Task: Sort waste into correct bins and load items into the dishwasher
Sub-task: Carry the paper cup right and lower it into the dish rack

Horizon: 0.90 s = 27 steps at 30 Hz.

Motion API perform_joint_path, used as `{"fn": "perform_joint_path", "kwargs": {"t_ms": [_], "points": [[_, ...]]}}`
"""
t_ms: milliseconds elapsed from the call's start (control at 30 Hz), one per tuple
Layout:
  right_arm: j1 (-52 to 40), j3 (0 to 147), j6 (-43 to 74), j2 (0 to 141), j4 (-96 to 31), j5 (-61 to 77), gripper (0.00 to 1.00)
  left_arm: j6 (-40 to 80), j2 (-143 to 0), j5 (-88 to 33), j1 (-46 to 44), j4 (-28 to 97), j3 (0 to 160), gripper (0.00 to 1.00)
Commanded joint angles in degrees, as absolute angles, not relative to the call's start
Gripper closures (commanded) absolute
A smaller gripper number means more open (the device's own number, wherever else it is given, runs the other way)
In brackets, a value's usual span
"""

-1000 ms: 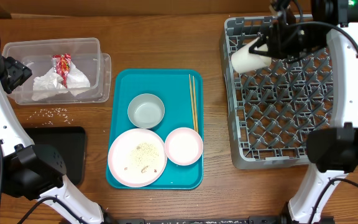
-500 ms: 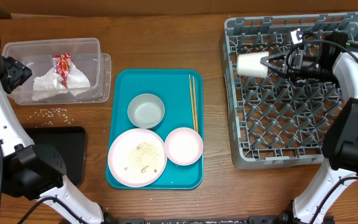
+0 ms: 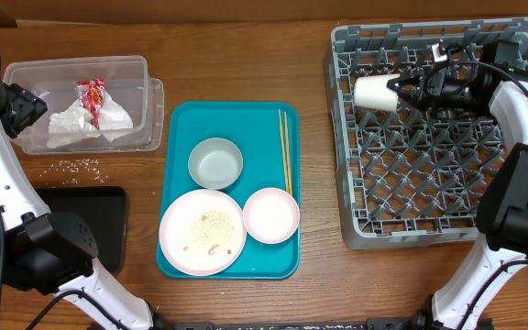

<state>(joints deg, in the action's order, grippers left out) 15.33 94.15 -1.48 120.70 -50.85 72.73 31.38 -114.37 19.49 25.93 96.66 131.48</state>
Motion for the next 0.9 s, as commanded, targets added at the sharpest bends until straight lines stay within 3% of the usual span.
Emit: {"fn": "perform_joint_path", "kwargs": {"t_ms": [0,400,867], "points": [[16.2,94.0,0.7,120.7,-49.6,72.8,0.96,30.9,-114.8,19.4,26.3,96.7,130.7,0.00],[21.5,93.9,6.2,120.7,-44.4,78.4,0.96,30.9,-114.8,19.4,26.3,96.7,130.7,0.00],[20.3,91.9,5.6,120.7,-51.4,68.4,0.96,30.9,-114.8,19.4,26.2,96.7,130.7,0.00]]}}
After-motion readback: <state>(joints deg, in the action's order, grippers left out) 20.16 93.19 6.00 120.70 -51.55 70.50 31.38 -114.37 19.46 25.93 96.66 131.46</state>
